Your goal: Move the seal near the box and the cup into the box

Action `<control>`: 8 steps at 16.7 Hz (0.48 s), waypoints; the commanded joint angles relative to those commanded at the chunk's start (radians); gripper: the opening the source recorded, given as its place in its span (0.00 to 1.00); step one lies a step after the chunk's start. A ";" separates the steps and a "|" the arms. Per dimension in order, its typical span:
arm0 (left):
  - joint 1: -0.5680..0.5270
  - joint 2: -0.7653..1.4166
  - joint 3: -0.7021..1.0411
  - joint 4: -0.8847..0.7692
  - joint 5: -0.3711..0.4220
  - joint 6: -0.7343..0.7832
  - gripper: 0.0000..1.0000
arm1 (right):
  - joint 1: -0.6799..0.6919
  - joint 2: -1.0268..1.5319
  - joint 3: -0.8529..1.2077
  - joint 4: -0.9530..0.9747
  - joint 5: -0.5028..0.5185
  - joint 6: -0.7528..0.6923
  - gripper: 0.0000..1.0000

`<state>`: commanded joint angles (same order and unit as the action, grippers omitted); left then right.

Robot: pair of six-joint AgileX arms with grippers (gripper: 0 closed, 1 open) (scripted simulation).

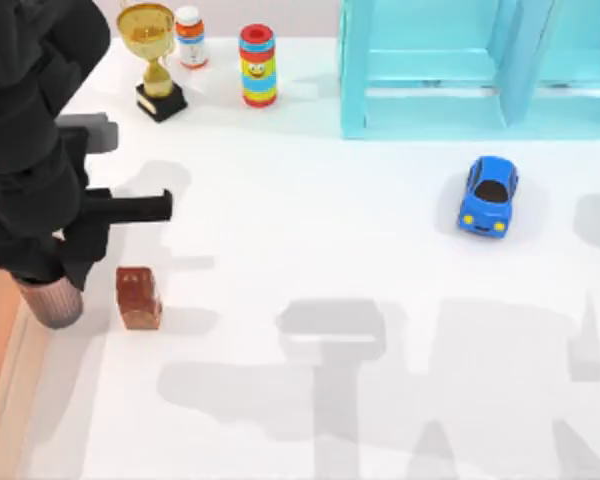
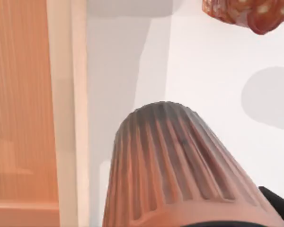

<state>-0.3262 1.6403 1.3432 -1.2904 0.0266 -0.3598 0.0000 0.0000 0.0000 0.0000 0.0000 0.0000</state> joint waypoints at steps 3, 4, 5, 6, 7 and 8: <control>0.195 -0.031 -0.034 -0.006 0.013 0.181 0.00 | 0.000 0.000 0.000 0.000 0.000 0.000 1.00; 0.257 -0.042 -0.048 -0.007 0.017 0.242 0.00 | 0.000 0.000 0.000 0.000 0.000 0.000 1.00; 0.318 -0.054 -0.064 -0.007 0.020 0.303 0.00 | 0.000 0.000 0.000 0.000 0.000 0.000 1.00; 0.374 -0.066 -0.079 -0.008 0.024 0.361 0.00 | 0.000 0.000 0.000 0.000 0.000 0.000 1.00; 0.427 -0.079 -0.095 -0.008 0.027 0.417 0.00 | 0.000 0.000 0.000 0.000 0.000 0.000 1.00; 0.475 -0.093 -0.111 -0.008 0.029 0.470 0.00 | 0.000 0.000 0.000 0.000 0.000 0.000 1.00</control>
<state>0.1492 1.5475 1.2319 -1.2985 0.0558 0.1097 0.0000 0.0000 0.0000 0.0000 0.0000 0.0000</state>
